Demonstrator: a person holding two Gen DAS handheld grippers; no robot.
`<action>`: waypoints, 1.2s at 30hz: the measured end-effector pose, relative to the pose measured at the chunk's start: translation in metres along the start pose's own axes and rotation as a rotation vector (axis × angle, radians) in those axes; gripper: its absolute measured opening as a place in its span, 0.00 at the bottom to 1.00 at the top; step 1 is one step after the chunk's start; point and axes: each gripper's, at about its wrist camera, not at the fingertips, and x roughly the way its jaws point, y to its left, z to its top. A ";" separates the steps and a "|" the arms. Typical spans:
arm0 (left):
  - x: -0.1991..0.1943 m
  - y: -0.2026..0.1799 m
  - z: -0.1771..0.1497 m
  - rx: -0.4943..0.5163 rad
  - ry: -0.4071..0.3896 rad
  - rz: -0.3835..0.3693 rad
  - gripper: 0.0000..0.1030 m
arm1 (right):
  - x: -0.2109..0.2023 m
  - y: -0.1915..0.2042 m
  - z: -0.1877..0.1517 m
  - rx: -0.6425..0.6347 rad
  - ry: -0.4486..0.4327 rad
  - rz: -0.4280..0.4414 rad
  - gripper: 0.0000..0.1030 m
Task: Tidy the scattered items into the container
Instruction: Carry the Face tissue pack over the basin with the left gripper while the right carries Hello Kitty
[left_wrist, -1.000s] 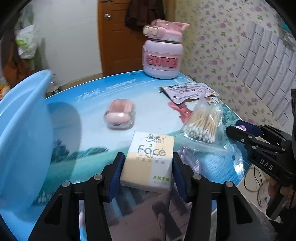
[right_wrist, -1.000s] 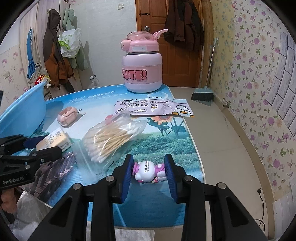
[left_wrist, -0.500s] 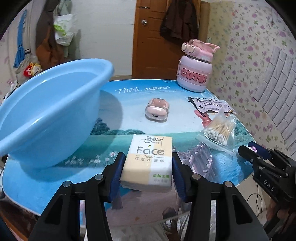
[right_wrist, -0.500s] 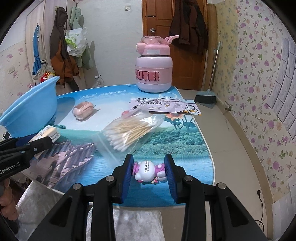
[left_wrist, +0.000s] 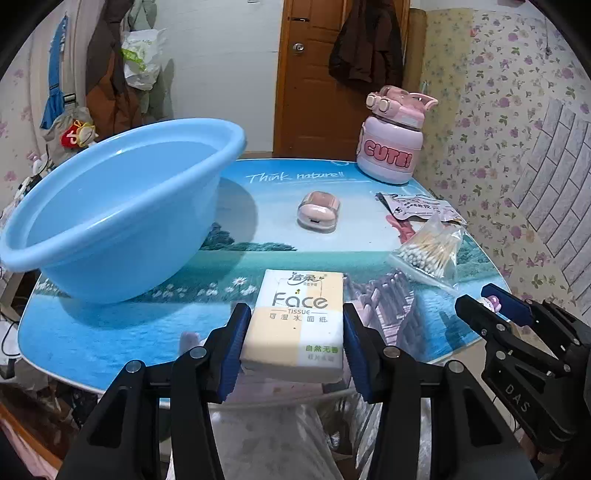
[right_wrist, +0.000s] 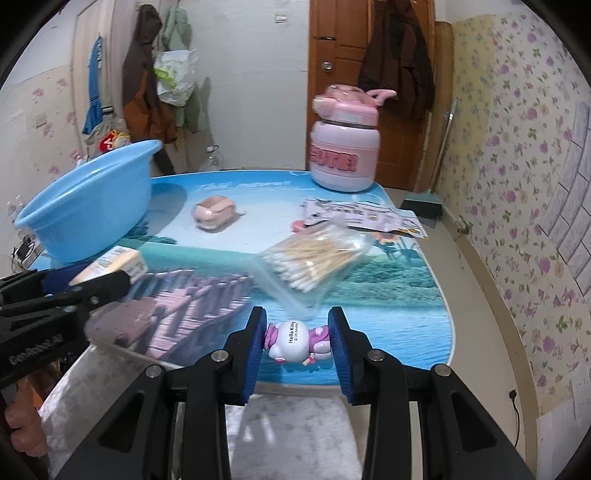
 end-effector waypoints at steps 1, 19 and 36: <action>-0.002 0.001 -0.001 -0.002 -0.001 0.002 0.45 | -0.002 0.003 0.000 -0.006 -0.003 0.002 0.35; -0.035 0.008 0.012 0.000 -0.080 -0.009 0.45 | -0.016 0.016 0.012 -0.007 -0.026 0.010 0.35; -0.086 0.042 0.054 -0.027 -0.230 0.034 0.43 | -0.033 0.043 0.064 -0.058 -0.126 0.070 0.35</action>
